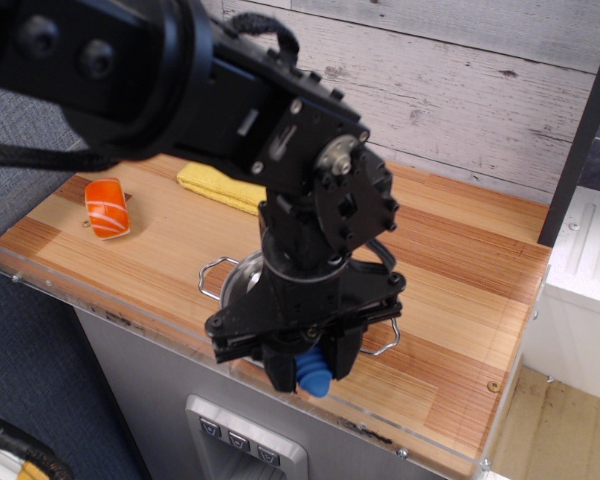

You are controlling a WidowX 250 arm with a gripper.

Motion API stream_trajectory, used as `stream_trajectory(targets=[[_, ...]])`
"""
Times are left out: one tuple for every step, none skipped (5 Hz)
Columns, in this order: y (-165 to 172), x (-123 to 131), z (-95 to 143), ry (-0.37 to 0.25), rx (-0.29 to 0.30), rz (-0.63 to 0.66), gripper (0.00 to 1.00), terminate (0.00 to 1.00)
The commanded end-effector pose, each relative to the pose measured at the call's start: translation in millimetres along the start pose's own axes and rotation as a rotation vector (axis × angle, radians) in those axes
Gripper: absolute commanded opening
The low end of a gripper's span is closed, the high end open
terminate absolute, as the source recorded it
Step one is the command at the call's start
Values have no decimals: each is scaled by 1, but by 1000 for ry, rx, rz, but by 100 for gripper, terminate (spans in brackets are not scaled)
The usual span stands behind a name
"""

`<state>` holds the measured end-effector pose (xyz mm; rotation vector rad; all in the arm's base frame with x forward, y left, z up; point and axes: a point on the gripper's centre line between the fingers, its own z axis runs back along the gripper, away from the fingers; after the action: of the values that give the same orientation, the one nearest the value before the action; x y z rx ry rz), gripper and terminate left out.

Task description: Place the spatula on the far edge of the table

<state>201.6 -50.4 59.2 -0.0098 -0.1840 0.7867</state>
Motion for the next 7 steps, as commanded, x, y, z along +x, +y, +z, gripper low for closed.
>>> stream_trajectory(targets=[[-21, 0, 37, -66, -85, -12, 0, 0], [-30, 4, 53, -88, -101, -12, 0, 0], [-44, 15, 62, -141, -76, 113, 0, 0], [-64, 31, 62, -185, -97, 267, 0, 0], [-88, 43, 49, -195, -38, 345, 0, 0], [-107, 53, 36, -246, -83, 397, 0, 0], [-125, 67, 20, -266, -107, 497, 0, 0]])
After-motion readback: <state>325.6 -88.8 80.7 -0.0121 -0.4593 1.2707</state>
